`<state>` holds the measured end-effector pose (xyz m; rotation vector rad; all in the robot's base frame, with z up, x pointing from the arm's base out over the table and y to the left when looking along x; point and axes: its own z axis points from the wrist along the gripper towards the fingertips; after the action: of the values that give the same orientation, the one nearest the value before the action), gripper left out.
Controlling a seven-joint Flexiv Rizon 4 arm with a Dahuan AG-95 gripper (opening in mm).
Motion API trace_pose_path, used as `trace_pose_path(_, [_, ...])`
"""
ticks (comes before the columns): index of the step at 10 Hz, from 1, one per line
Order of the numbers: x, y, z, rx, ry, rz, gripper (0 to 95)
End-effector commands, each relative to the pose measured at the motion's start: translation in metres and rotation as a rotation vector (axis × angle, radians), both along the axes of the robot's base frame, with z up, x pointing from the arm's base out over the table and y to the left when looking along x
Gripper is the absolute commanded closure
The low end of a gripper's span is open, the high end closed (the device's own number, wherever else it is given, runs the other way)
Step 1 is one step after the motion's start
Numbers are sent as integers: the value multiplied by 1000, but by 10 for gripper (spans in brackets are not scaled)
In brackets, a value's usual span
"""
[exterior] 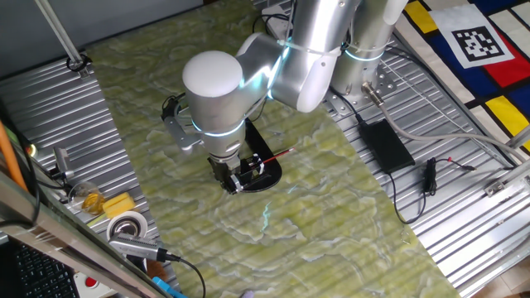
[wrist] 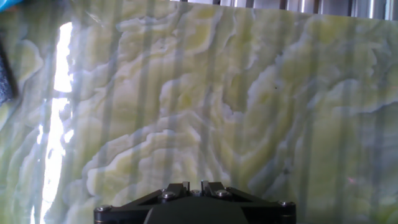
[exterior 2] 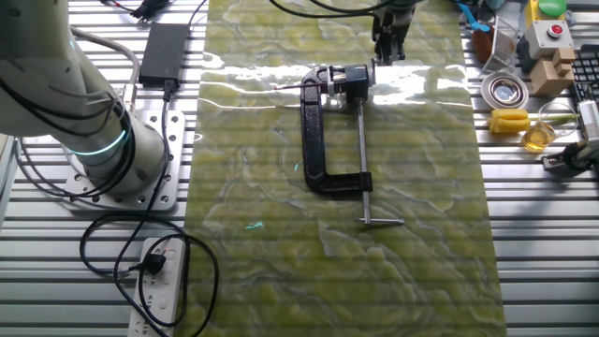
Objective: Sharpen the pencil with a pencil sharpener
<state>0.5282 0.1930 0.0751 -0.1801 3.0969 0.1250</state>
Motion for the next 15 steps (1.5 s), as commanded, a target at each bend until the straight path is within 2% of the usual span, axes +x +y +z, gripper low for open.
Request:
trace_pose_path(1, [-1, -1, -3, 2, 1, 2, 950])
trace_pose_path(8, [-1, -1, -8, 1, -4, 8, 950])
trace_pose_path(15, [-1, 0, -17, 16, -16, 22, 950])
